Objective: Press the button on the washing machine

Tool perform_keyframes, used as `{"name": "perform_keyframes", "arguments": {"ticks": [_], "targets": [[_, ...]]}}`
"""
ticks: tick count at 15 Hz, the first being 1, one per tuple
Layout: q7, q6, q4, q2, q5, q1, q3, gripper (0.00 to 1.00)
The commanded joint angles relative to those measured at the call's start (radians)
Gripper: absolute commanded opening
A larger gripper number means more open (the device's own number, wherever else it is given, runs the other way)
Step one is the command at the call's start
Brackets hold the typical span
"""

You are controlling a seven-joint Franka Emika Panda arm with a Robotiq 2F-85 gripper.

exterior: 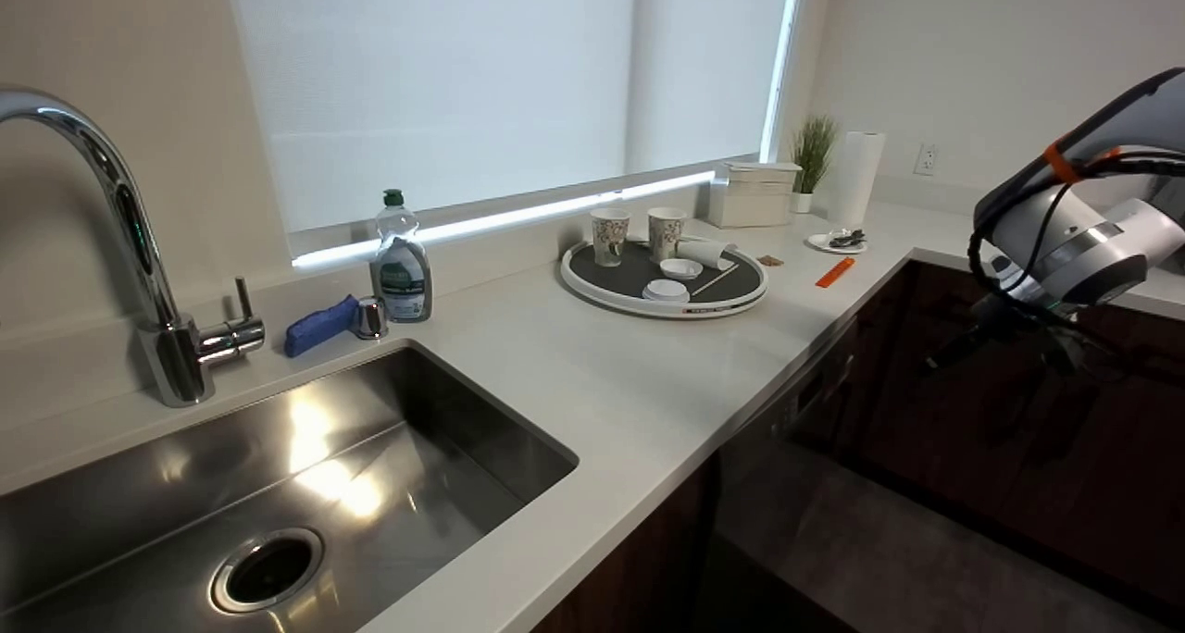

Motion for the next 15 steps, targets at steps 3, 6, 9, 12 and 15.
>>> {"name": "perform_keyframes", "arguments": {"ticks": [3, 6, 9, 12, 15], "targets": [[-0.041, -0.029, 0.114, 0.105, 0.053, -0.027, 0.045, 1.00], [-0.066, -0.031, 0.159, 0.143, 0.093, -0.043, 0.079, 0.65], [-0.108, -0.037, 0.191, 0.174, 0.132, -0.064, 0.112, 0.42], [-0.154, -0.055, 0.214, 0.198, 0.172, -0.070, 0.123, 0.19], [-0.201, -0.089, 0.231, 0.218, 0.219, -0.075, 0.122, 0.00]]}}
